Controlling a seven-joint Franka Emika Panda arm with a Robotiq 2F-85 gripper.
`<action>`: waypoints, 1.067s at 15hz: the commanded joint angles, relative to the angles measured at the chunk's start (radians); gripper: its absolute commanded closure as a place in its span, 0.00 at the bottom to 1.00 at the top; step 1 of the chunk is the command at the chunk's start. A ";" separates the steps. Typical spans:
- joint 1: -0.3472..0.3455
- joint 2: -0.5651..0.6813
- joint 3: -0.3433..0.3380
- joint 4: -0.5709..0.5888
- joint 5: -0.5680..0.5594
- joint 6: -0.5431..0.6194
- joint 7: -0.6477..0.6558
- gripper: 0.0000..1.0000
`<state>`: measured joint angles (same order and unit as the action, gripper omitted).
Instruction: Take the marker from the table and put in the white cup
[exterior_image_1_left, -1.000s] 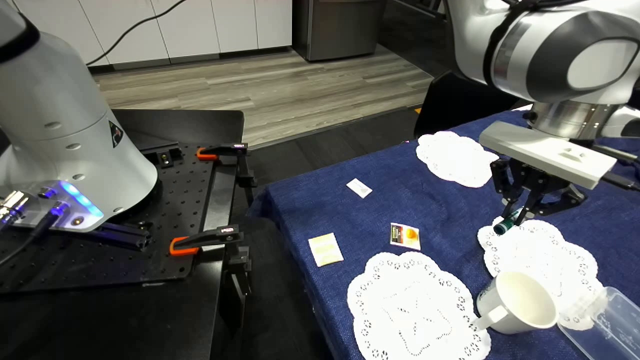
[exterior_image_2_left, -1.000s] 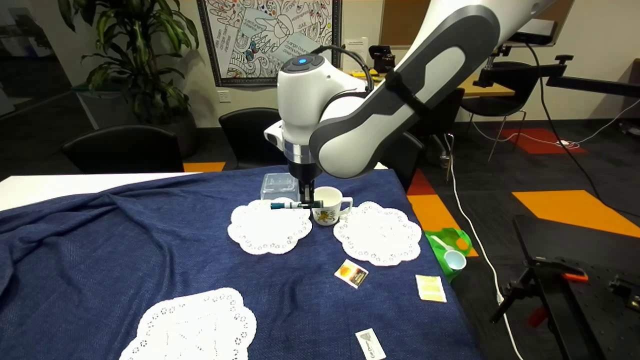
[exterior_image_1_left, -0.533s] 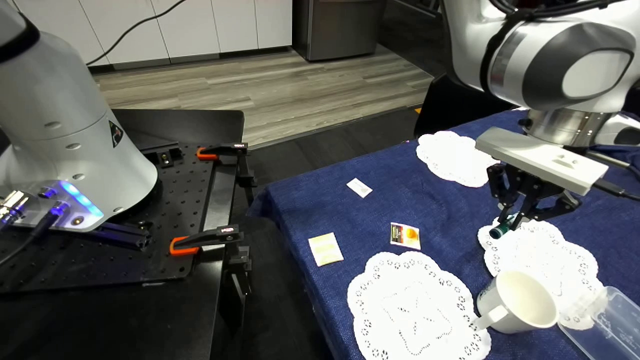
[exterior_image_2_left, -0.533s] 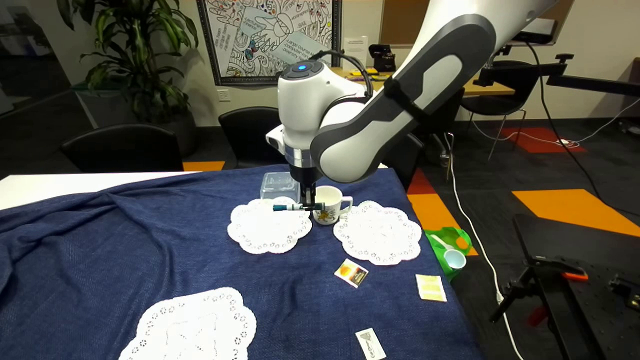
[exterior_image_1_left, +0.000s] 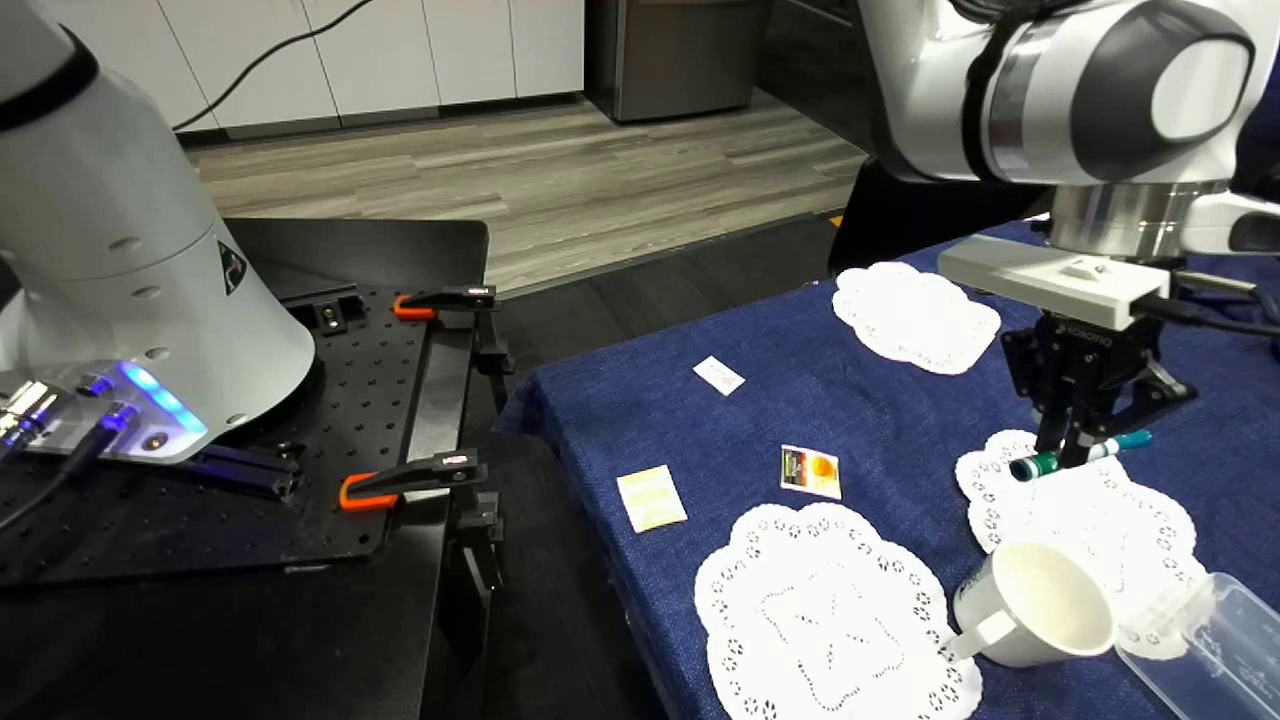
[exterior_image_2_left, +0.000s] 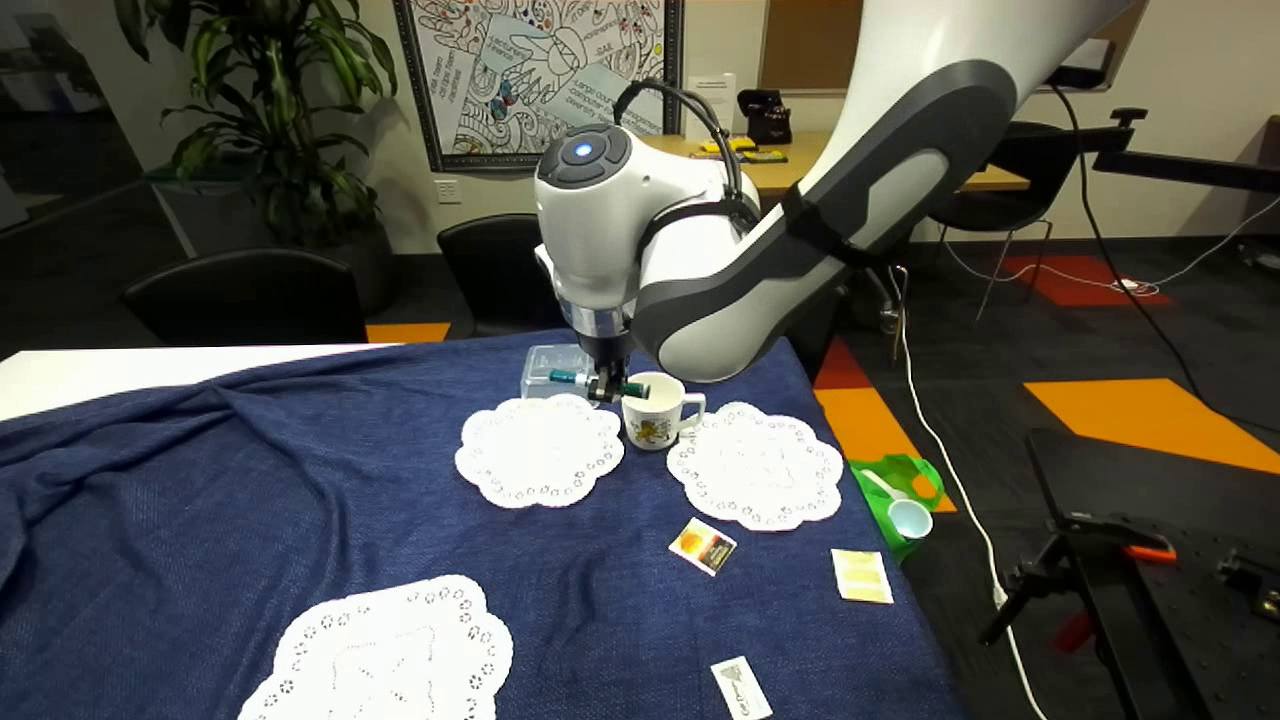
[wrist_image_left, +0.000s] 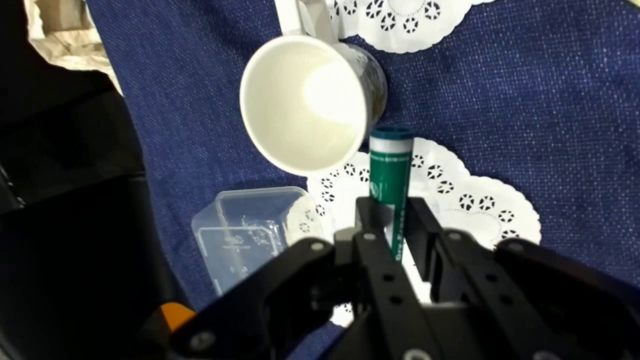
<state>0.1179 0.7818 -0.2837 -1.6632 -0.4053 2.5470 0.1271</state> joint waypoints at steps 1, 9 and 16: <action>0.088 -0.011 -0.092 -0.026 -0.049 0.016 0.246 0.95; 0.181 0.020 -0.191 -0.027 -0.043 0.049 0.684 0.95; 0.151 0.036 -0.160 0.007 -0.032 0.012 0.647 0.95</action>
<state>0.2590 0.8075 -0.4298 -1.6709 -0.4300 2.5735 0.7293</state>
